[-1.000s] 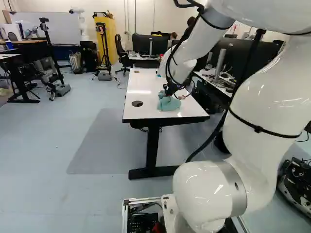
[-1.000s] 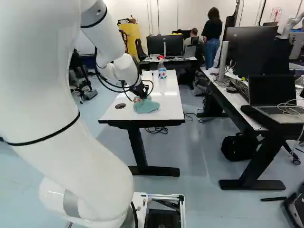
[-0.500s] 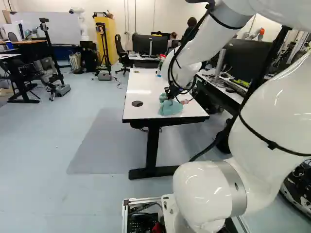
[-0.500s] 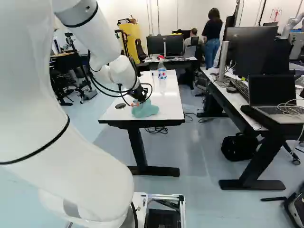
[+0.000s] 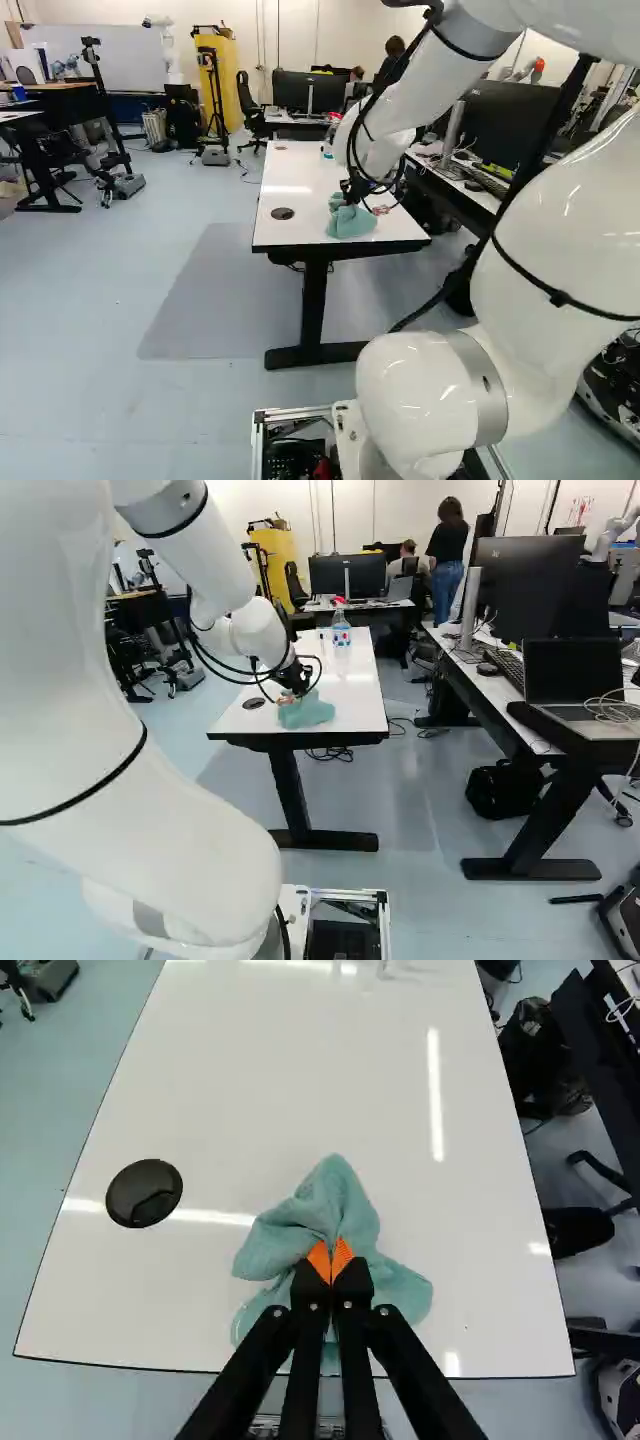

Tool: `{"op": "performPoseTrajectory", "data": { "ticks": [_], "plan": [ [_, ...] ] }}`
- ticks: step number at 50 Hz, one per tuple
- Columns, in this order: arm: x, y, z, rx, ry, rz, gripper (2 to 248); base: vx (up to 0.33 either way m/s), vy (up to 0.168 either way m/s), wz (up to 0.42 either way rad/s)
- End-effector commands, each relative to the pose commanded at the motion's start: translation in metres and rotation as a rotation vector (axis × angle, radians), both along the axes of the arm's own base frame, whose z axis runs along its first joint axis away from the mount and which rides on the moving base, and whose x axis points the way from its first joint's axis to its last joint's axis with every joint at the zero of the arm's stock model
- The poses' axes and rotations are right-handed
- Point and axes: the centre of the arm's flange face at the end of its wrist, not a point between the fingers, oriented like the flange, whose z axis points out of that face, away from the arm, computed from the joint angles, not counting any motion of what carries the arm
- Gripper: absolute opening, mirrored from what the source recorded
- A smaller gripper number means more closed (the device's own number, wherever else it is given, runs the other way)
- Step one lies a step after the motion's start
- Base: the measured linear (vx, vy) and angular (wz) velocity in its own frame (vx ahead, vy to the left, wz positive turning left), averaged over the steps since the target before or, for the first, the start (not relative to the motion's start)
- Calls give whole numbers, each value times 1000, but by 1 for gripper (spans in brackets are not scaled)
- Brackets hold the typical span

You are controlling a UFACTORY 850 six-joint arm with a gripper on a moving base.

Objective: Clean the table with the green towel

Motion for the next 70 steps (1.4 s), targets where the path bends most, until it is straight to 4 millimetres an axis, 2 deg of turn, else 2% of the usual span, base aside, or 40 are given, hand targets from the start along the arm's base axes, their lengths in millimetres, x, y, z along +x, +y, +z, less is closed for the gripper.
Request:
{"op": "performPoseTrajectory", "data": {
  "ticks": [70],
  "plan": [
    [9,-114,1,0,0,-247,21,0,0,0]
  ]
}}
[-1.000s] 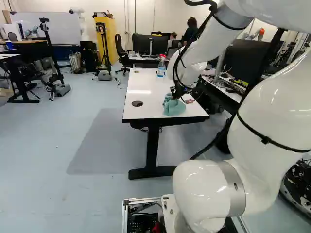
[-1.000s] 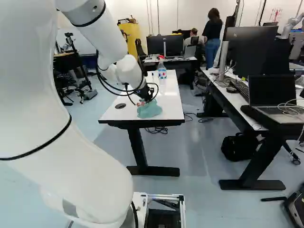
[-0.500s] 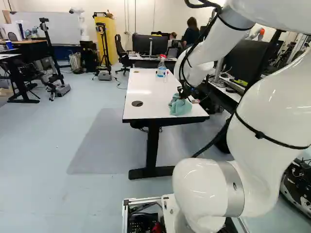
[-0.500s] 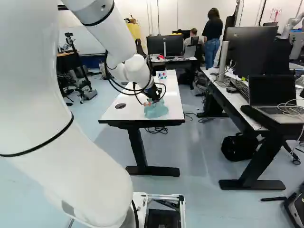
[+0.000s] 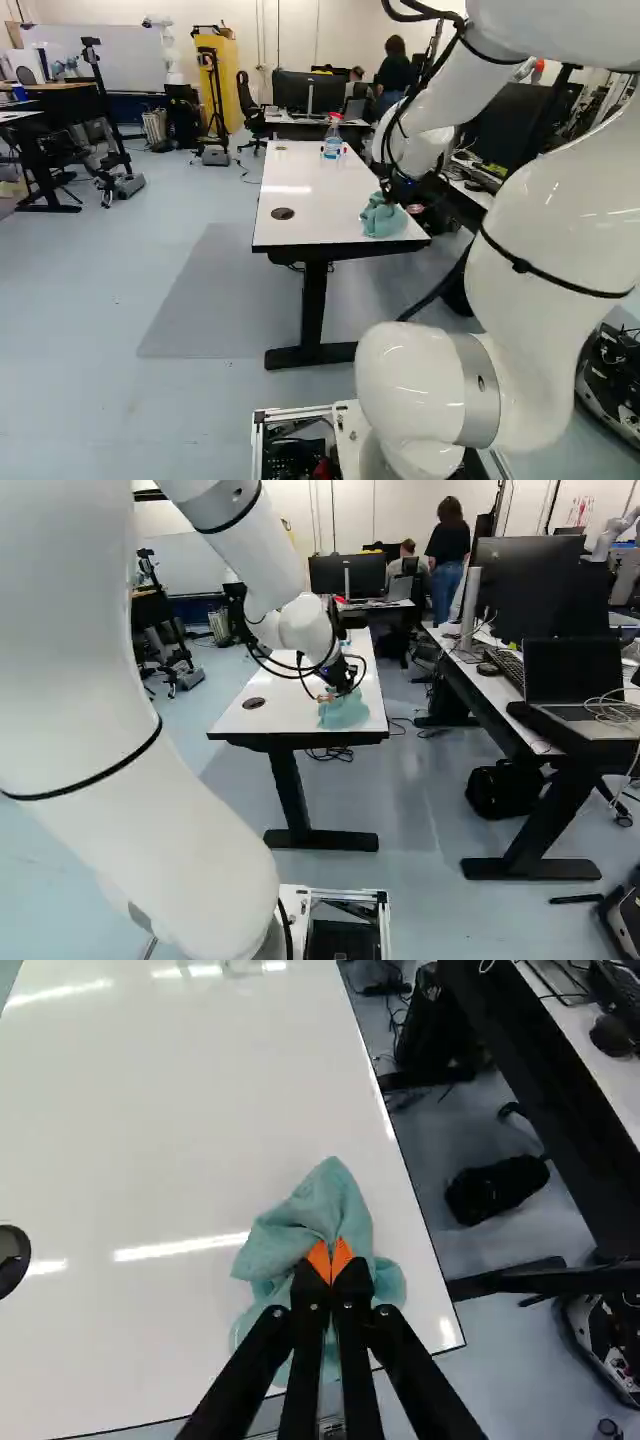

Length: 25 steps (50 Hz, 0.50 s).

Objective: Clean the table with the green towel

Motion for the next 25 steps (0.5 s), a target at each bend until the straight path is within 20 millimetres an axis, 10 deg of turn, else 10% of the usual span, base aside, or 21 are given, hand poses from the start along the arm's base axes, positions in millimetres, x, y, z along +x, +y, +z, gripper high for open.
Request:
{"op": "performPoseTrajectory", "data": {
  "ticks": [25],
  "plan": [
    [1,-20,0,0,-1,-40,44,0,0,0]
  ]
}}
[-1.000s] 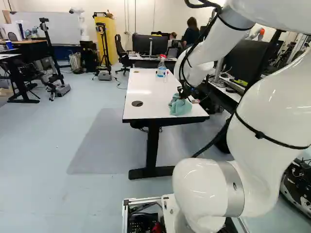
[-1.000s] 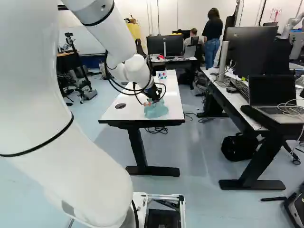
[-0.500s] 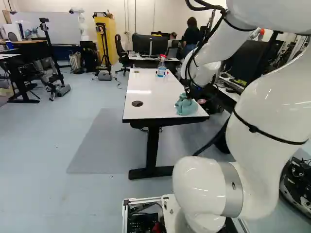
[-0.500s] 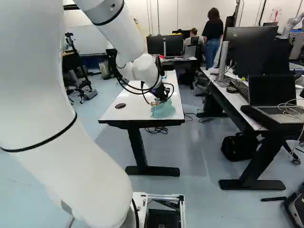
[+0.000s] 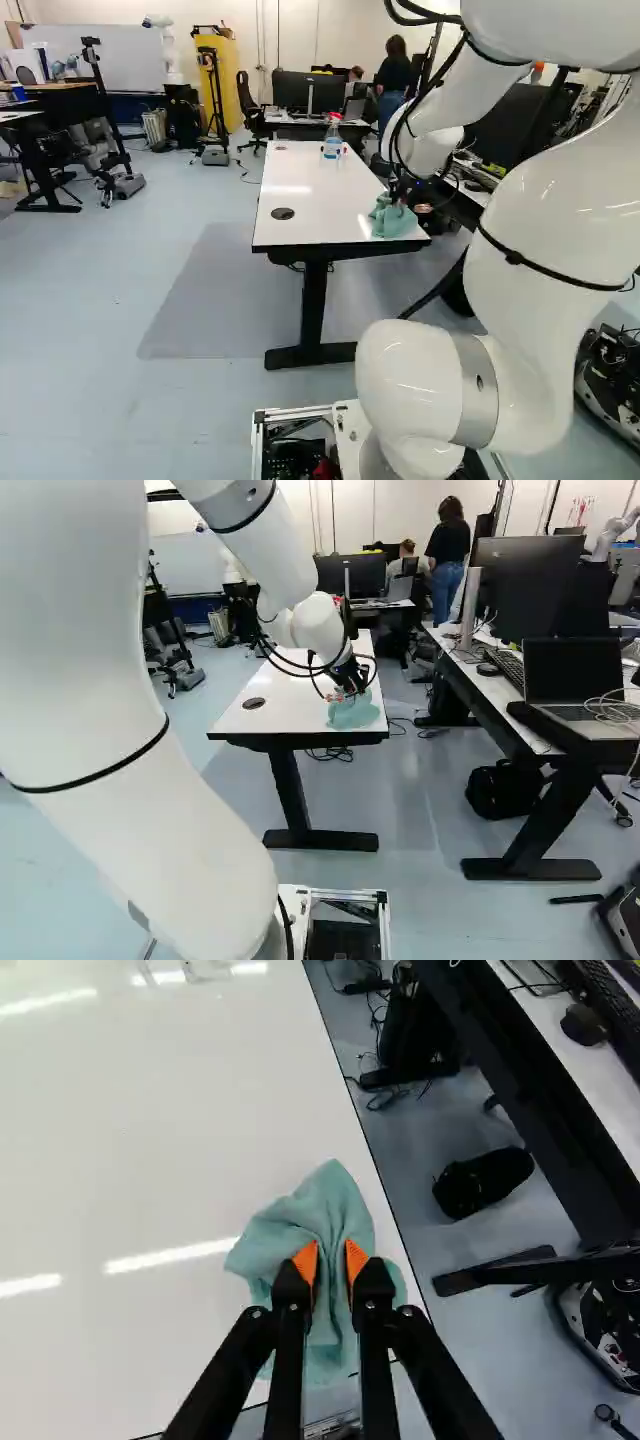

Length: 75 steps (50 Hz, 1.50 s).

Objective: Clean the table with the green towel

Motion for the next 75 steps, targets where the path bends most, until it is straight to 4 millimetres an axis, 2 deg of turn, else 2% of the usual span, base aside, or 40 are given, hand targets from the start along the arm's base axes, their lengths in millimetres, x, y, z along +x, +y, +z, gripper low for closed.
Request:
{"op": "performPoseTrajectory", "data": {
  "ticks": [1,2,6,7,11,12,17,18,22,23,27,28,52,75],
  "plan": [
    [0,0,0,0,0,0,44,0,0,0],
    [0,0,0,0,0,0,78,0,0,0],
    [0,0,0,0,0,0,78,0,0,0],
    [0,0,0,0,0,0,115,0,0,0],
    [0,0,0,0,0,0,115,0,0,0],
    [0,0,0,0,0,0,151,0,0,0],
    [0,0,0,0,0,0,151,0,0,0],
    [0,0,0,0,0,0,188,0,0,0],
    [0,0,0,0,0,0,188,0,0,0],
    [0,0,0,0,0,0,226,0,0,0],
    [-1,2,1,-1,-2,4,226,0,0,0],
    [-1,3,2,-1,-4,6,247,0,0,0],
    [-22,44,28,-18,-59,77,247,0,0,0],
    [-36,81,27,-16,-63,156,247,0,0,0]
  ]
}}
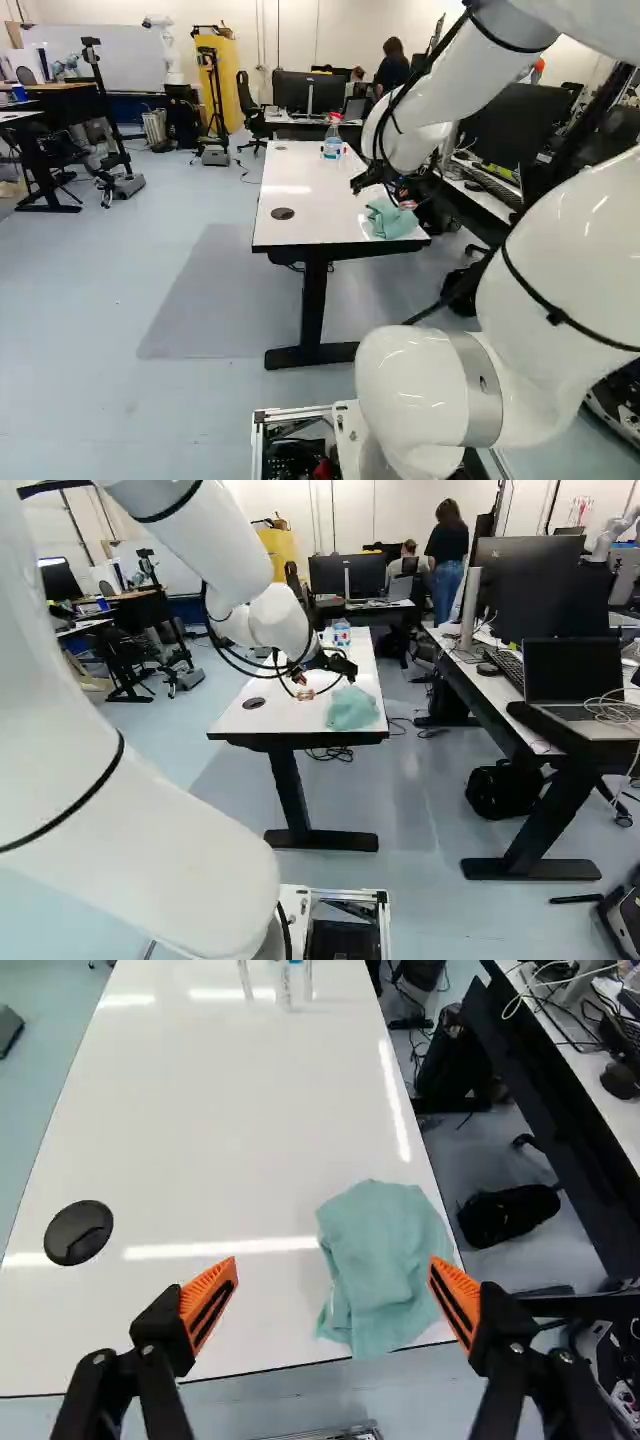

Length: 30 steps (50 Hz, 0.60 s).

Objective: Clean the table with the green towel

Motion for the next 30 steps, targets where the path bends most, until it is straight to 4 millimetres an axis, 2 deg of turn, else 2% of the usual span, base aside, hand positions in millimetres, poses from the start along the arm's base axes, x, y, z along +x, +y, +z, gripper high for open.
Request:
{"op": "performPoseTrajectory", "data": {
  "ticks": [30],
  "plan": [
    [-16,47,-1,-1,-6,111,247,0,0,0]
  ]
}}
